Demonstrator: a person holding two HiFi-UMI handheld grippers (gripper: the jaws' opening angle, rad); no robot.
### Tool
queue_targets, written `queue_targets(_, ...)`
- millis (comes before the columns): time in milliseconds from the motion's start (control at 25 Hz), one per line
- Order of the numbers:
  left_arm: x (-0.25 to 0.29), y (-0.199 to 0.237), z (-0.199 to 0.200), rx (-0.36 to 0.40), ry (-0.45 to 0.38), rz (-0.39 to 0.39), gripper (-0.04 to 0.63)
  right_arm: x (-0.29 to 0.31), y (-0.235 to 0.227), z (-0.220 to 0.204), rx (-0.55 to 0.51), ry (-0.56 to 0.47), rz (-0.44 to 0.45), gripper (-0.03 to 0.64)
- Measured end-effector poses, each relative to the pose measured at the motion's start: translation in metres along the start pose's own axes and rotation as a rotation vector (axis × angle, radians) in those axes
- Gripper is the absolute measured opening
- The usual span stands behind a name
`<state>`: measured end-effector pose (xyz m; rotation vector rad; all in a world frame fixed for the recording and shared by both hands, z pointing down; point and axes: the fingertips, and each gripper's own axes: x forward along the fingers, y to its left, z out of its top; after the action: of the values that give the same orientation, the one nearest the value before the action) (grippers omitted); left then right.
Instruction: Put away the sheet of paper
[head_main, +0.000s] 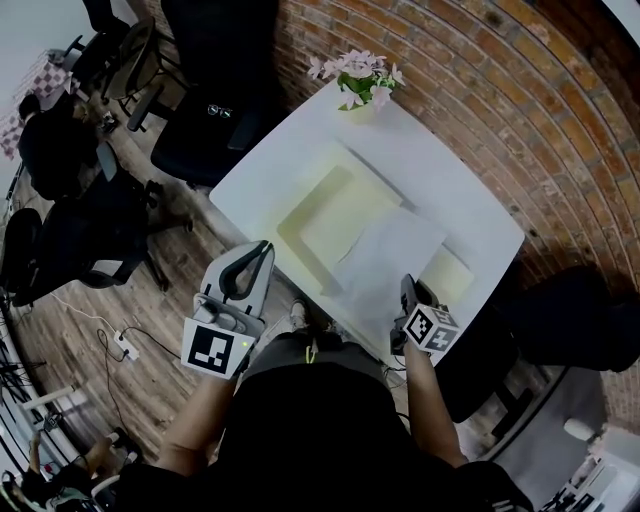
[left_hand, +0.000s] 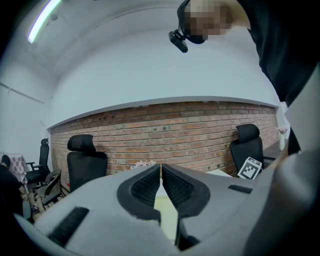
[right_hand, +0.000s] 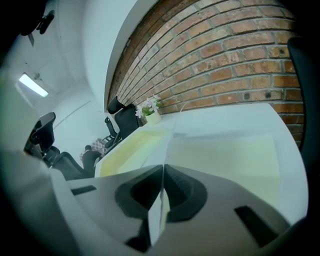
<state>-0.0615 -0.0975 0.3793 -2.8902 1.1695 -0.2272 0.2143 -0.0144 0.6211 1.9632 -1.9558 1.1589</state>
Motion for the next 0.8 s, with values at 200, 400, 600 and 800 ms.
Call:
queue_targets(200,-0.003,0.004,0.000,0.002,0.005,0.013,0.034,0.008,0.002,0.000,-0.001,0.007,0.003,0.014)
queue_targets(400,-0.005,0.008,-0.001,0.005,0.006,0.019,0.034,0.013,0.005,0.000,0.001,0.010,0.005,0.014)
queue_targets(600,-0.003,0.009,0.001,0.010,0.002,0.017,0.034,0.021,0.008,-0.001,0.012,0.014,0.013,0.014)
queue_targets(800,-0.004,0.013,-0.001,0.003,0.009,0.028,0.034,0.032,0.010,-0.001,0.016,0.021,0.007,0.014)
